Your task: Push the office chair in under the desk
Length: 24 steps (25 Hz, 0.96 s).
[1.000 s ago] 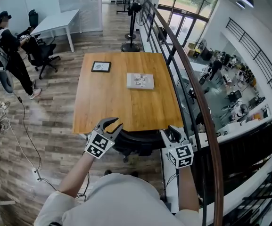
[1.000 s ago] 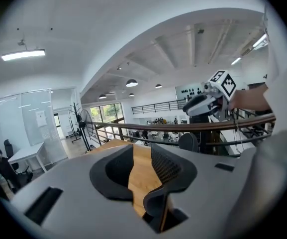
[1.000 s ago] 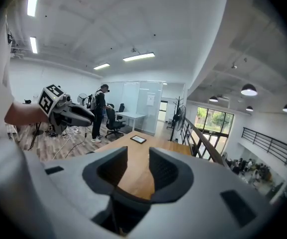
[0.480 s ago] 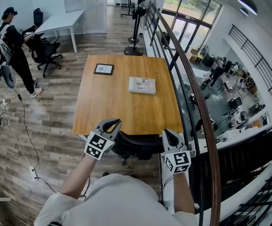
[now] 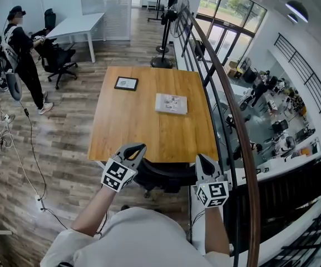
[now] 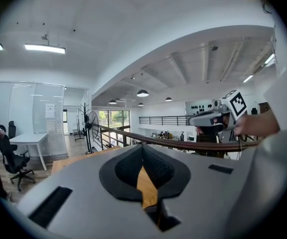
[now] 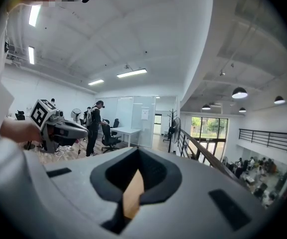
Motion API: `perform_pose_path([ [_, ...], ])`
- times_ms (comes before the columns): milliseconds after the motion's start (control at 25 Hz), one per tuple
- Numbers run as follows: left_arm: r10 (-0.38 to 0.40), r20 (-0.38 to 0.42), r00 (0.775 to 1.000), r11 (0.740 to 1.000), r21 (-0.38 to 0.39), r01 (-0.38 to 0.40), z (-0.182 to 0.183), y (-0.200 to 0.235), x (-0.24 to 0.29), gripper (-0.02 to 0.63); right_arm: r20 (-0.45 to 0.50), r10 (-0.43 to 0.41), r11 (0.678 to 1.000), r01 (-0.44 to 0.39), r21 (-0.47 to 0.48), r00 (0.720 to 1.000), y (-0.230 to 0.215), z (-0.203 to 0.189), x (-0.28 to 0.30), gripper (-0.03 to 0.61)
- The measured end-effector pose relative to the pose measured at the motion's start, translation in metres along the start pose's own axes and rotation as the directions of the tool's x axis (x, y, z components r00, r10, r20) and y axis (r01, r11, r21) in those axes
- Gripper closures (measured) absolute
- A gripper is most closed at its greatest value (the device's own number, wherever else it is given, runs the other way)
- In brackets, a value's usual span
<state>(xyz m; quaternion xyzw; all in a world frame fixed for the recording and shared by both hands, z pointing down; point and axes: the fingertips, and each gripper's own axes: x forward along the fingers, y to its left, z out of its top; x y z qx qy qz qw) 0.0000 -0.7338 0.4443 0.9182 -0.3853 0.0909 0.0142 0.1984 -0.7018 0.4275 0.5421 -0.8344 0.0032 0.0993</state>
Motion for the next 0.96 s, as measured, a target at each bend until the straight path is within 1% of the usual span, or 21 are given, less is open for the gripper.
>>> perform_pose_path([
  [320, 0.015, -0.001, 1.0, 1.0, -0.011, -0.015, -0.002, 0.009, 0.0, 0.62, 0.005, 0.004, 1.0, -0.004, 0.027, 1.0, 0.0, 0.001, 0.006, 0.577],
  [560, 0.016, -0.004, 1.0, 1.0, -0.017, -0.016, -0.003, 0.009, 0.002, 0.62, -0.002, 0.011, 1.0, -0.011, 0.013, 1.0, 0.001, 0.002, 0.007, 0.577],
  [960, 0.018, -0.01, 1.0, 1.0, -0.02, -0.018, -0.002, 0.02, 0.004, 0.62, -0.003, 0.001, 1.0, -0.001, 0.025, 1.0, -0.004, 0.005, 0.014, 0.577],
])
